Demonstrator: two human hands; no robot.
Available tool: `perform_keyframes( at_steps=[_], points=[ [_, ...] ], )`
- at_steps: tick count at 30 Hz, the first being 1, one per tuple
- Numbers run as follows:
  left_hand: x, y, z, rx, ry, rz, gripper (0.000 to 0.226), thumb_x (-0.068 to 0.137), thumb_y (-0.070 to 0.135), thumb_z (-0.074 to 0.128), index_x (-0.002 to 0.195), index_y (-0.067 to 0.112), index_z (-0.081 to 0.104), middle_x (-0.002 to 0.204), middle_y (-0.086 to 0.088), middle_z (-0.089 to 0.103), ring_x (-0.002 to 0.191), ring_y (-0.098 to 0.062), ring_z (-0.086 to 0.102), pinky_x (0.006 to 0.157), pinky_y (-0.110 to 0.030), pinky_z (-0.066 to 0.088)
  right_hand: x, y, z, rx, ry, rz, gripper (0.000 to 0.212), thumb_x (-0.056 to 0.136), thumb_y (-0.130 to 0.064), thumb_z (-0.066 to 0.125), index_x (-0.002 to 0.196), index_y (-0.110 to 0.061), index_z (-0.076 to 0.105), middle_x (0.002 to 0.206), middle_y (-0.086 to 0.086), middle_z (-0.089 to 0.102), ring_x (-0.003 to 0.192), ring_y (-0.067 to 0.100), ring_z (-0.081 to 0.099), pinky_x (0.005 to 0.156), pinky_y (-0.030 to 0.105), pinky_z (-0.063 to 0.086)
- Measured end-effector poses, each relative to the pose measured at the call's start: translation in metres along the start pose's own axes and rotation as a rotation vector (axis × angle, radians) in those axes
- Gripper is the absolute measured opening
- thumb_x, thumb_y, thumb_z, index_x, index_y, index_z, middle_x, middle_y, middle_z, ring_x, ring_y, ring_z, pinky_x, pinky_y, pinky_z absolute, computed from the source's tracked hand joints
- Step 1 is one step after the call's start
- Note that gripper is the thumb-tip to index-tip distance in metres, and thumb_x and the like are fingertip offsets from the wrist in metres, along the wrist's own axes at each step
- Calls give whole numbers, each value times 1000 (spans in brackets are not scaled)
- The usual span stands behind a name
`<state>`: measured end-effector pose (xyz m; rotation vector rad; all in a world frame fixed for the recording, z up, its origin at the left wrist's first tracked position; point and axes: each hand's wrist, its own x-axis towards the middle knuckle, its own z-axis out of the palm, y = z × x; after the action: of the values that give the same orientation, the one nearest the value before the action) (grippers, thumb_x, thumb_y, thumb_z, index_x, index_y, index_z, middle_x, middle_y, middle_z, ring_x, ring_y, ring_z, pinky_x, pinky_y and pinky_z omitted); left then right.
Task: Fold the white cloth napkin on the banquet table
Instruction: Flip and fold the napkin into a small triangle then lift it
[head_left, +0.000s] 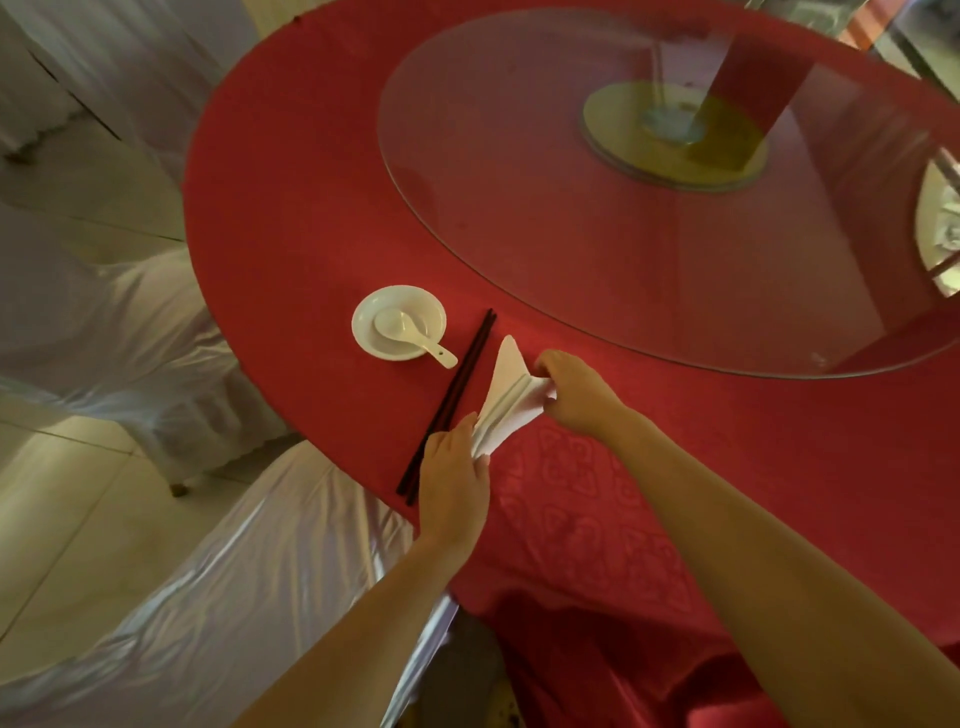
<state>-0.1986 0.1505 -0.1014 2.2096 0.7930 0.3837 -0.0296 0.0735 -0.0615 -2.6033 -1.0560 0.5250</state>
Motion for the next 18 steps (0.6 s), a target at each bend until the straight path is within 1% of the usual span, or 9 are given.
perform_keyframes(
  at_steps=[3, 5, 6, 8, 10, 12, 14, 16, 18],
  points=[
    [-2, -1, -2, -39, -35, -26, 50, 87, 6, 58, 134, 16, 43, 115, -8, 58, 106, -16, 53, 85, -18, 39, 1, -7, -3, -189, -35, 17, 11, 80, -2, 51, 83, -7, 60, 100, 12, 64, 100, 30, 55, 79, 36, 41],
    [-2, -2, -4, -44, -59, -27, 51, 88, 6, 57, 136, 16, 41, 117, -10, 56, 106, -18, 54, 86, -20, 41, 3, -9, -6, -198, -57, 47, 25, 80, -3, 49, 60, -17, 47, 94, 13, 65, 95, 30, 57, 71, 32, 36],
    [-2, -3, -4, -38, -72, -24, 52, 88, 7, 57, 136, 16, 41, 118, -11, 56, 106, -19, 54, 87, -22, 42, 4, -7, -7, -191, -65, 60, 33, 81, -4, 49, 55, -21, 37, 90, 13, 65, 94, 30, 58, 69, 31, 35],
    [-4, -4, -4, -25, -97, -12, 53, 88, 7, 57, 137, 17, 39, 116, -12, 56, 104, -19, 55, 86, -22, 43, 3, -7, -10, -176, -90, 86, 38, 82, -5, 48, 53, -22, 31, 82, 11, 58, 93, 31, 58, 69, 32, 36],
    [-6, -6, -4, -12, -108, 5, 55, 88, 8, 58, 138, 16, 38, 114, -12, 56, 102, -19, 56, 84, -20, 42, 0, -8, -9, -154, -95, 132, 33, 81, -5, 48, 54, -19, 36, 81, 9, 55, 94, 32, 58, 71, 33, 39],
    [-8, -6, -3, -13, -100, 19, 58, 86, 8, 60, 139, 15, 38, 112, -13, 57, 102, -20, 56, 85, -20, 42, -2, -9, -7, -126, -71, 174, 21, 80, -4, 49, 61, -12, 51, 88, 14, 63, 95, 33, 58, 72, 35, 45],
    [-10, -6, -2, -4, -92, 35, 60, 85, 8, 62, 140, 13, 36, 113, -14, 58, 106, -21, 54, 90, -24, 43, -4, -10, -6, -55, -11, 199, 15, 78, -4, 53, 83, -10, 65, 102, 14, 66, 103, 33, 57, 83, 39, 49],
    [-13, -6, -4, 8, -88, 51, 62, 85, 8, 62, 141, 10, 33, 115, -14, 59, 110, -22, 51, 94, -28, 43, -9, -12, -4, -31, 26, 231, 35, 79, -5, 56, 114, -11, 61, 123, 11, 59, 120, 32, 46, 101, 43, 41],
    [-14, -9, -4, 26, -81, 71, 64, 85, 9, 62, 141, 7, 31, 118, -14, 59, 114, -23, 49, 97, -31, 43, -16, -15, -2, -2, 57, 271, 52, 80, -4, 56, 130, -12, 47, 138, 9, 46, 132, 30, 32, 110, 43, 31]
  ],
)
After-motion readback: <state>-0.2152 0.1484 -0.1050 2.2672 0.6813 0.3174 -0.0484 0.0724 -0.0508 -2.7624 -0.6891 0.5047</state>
